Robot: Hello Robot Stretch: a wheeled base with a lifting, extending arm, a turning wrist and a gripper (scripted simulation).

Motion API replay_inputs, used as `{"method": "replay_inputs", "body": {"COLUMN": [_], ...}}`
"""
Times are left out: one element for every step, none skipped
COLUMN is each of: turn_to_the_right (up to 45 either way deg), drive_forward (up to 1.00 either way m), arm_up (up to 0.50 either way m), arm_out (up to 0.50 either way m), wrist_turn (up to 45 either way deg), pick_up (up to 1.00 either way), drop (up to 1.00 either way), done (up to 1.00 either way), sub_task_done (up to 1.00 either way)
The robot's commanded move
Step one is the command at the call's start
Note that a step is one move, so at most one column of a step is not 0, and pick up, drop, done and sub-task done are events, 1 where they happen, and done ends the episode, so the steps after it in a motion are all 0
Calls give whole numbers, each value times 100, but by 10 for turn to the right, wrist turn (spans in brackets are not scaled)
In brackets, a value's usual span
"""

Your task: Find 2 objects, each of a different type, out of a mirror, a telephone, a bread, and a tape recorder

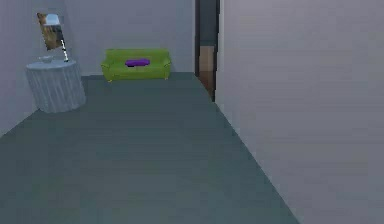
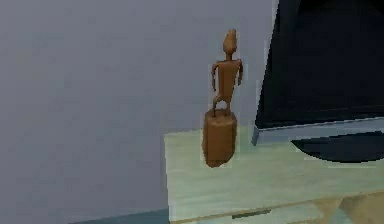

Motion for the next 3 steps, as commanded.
{"method": "replay_inputs", "body": {"turn_to_the_right": [0,0,0], "drive_forward": [100,100,100], "arm_up": [0,0,0], "arm_out": [0,0,0], "wrist_turn": [0,0,0], "pick_up": [0,0,0], "drop": [0,0,0], "done": [0,0,0], "sub_task_done": [0,0,0]}}
